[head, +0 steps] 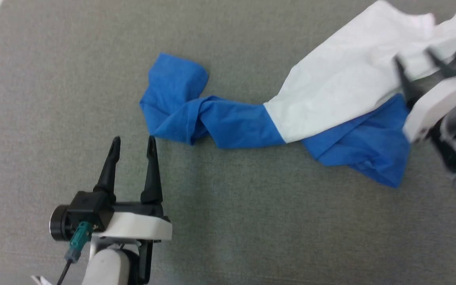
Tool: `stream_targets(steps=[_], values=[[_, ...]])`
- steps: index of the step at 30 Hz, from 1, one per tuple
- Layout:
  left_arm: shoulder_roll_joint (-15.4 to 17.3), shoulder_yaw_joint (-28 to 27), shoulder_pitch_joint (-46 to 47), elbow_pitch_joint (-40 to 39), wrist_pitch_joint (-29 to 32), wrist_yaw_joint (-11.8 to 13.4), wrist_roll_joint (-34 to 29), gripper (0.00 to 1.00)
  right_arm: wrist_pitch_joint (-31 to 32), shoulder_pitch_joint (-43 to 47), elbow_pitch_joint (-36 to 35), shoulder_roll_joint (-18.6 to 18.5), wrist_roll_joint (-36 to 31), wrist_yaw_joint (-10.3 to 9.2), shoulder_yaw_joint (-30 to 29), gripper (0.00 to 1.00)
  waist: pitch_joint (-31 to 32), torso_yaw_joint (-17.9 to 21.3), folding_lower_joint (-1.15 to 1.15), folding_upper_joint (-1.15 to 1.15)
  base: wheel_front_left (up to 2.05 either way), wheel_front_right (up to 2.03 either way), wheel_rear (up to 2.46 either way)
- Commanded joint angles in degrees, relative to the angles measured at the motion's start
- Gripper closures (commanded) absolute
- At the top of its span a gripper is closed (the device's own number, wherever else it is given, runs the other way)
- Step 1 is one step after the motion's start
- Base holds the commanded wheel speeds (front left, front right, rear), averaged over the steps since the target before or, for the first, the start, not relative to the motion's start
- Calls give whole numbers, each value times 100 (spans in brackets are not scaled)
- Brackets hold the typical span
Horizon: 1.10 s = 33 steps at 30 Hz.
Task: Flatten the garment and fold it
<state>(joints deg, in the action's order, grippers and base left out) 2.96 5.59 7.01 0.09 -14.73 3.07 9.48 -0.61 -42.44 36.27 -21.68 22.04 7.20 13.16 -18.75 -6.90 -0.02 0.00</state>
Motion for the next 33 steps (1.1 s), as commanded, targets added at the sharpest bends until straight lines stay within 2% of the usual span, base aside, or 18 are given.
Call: stream_targets(steps=[1, 3, 4, 8, 13, 18, 25, 29, 30, 31, 32, 33], values=[[-8, -38, -109, 17, -27, 0, -33, 0, 352, 339, -452, -96, 199, 29, 224, 0, 720, 294, 2, 0, 0, 0, 0], [-8, -51, -205, 26, -27, 1, -28, 0, 924, 759, -1144, -213, 438, 29, 531, 0, 819, 294, 2, 0, 0, 0, 0], [-8, -51, -205, 26, -27, 1, -28, 0, 924, 759, -1144, -213, 438, 29, 531, 0, 819, 294, 2, 0, 0, 0, 0], [-8, -53, -328, 32, -27, 4, -1, 0, 1929, 1402, -2321, -380, 759, 29, 910, 0, 913, 282, 2, 0, 0, 0, 0], [-8, -10, -344, 50, -27, 10, 48, 0, 2781, 1733, -2920, -360, 821, 29, 1251, 0, 843, 234, 2, 0, 0, 0, 0], [-8, 111, -195, 53, -27, 27, 112, 0, 3171, 1571, -2613, -260, 759, 29, 1555, 0, 595, 141, 2, 0, 0, 0, 0], [-8, 280, 47, 77, -27, 67, 188, 0, 3135, 1194, -1615, -176, 613, 29, 1708, 0, 227, 17, 2, 0, 0, 0, 0], [-8, 298, 103, 103, -27, 97, 211, 0, 3334, 1156, -1105, -136, 716, 29, 1831, 0, 129, 22, 2, 0, 0, 0, 0], [-8, 300, 108, 113, -27, 102, 210, 0, 3402, 1159, -1013, -128, 782, 29, 1871, 58, 122, 33, 2, 0, 0, 0, 0], [-8, 300, 111, 119, -27, 107, 209, 0, 3443, 1158, -947, -125, 841, 29, 1912, 85, 118, 47, 2, 0, 0, 0, 0], [-8, 297, 112, 128, -27, 113, 208, 0, 3460, 1157, -906, -122, 897, 29, 1951, 100, 124, 66, 2, 0, 0, 0, 0], [-8, 291, 109, 141, -27, 118, 205, 0, 3446, 1155, -882, -117, 951, 29, 1983, 100, 144, 88, 2, 0, 0, 0, 0]])
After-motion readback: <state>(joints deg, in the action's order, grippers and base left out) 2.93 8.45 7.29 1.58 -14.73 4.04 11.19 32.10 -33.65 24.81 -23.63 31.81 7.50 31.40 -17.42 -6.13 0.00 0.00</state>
